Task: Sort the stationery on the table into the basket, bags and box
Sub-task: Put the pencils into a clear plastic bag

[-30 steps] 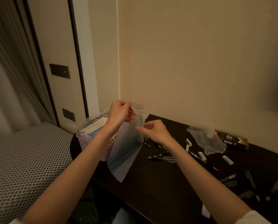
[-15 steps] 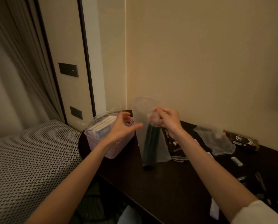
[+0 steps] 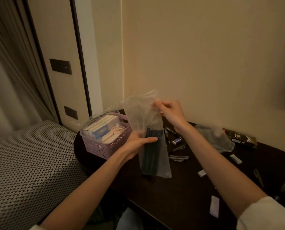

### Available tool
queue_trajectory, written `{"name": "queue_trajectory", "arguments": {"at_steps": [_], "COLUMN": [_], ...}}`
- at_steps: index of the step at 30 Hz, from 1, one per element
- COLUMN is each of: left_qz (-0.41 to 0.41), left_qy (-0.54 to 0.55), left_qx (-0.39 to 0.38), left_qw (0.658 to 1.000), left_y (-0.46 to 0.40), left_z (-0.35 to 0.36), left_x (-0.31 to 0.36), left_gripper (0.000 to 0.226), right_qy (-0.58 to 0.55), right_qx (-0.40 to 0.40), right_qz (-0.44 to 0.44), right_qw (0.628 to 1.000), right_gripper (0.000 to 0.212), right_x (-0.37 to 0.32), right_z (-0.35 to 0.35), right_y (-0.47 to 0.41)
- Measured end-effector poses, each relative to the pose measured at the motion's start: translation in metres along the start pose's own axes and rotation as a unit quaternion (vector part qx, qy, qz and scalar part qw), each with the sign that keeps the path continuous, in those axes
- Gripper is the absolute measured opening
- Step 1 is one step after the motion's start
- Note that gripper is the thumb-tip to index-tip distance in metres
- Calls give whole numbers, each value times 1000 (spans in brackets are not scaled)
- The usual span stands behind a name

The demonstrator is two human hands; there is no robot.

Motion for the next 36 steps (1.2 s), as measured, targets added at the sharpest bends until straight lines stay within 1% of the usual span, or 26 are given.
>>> {"name": "queue_trajectory", "arguments": {"at_steps": [2,5,7,8,9,10,11,12,13,17,19,21,23,25,28,32,34,36], "left_qz": [1,-2,-12,-12,-10,-8,-8,-11,-15,-11,-7,-5,-6,2,26,48,46,36], "left_qy": [51,140,160,161,163,162,161,161,163,180,195,222,239,236,204,128,113,94], "left_qx": [-12,-20,-12,-10,-5,-3,-3,-2,-2,-9,-7,8,30,27,15,47,46,47], "left_qw": [999,990,987,987,987,987,987,987,987,984,981,975,971,971,979,989,991,994], "left_y": [-1,0,0,-1,-2,-2,-2,-3,-3,-3,-4,-6,-7,-5,-6,-11,-14,-14], "left_z": [-2,-7,-9,-10,-11,-11,-10,-9,-8,-6,-12,-18,-24,-24,-25,-31,-32,-31], "left_x": [0,4,7,7,6,6,5,4,3,2,1,-1,-5,-5,-3,0,0,0], "left_gripper": [50,39,35,34,34,35,36,37,37,29,32,45,60,56,42,28,28,33], "right_qy": [-1,8,11,32,63,93,117,127,130,135,117,49,-15,-71,-149,-160,-170,-162], "right_qx": [0,-19,-68,-118,-179,-235,-271,-282,-271,-199,-164,-137,-120,-98,-73,-94,-113,-139], "right_qz": [28,118,176,193,198,193,178,161,147,92,77,92,89,105,176,233,240,230], "right_qw": [1000,993,982,973,962,948,939,937,942,966,976,985,989,987,970,955,949,949], "right_gripper": [32,51,60,63,60,53,43,34,31,37,37,30,30,30,31,30,28,26], "right_x": [13,39,55,60,66,70,74,74,74,68,67,66,67,72,84,95,96,95], "right_z": [-2,-7,-12,-14,-14,-14,-13,-11,-9,-5,-5,-5,-6,-6,-8,-13,-15,-18], "right_y": [6,24,39,47,54,59,61,62,62,57,56,56,57,57,60,64,65,64]}}
Point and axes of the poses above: each hand's wrist, its own y-axis away from the middle knuckle, its own z-axis out of the palm, x = y × z, the point moved 2 cm from there along -y, towards the middle knuckle, and after that the axes turned 6 degrees about -z, right-handed, at the moved point
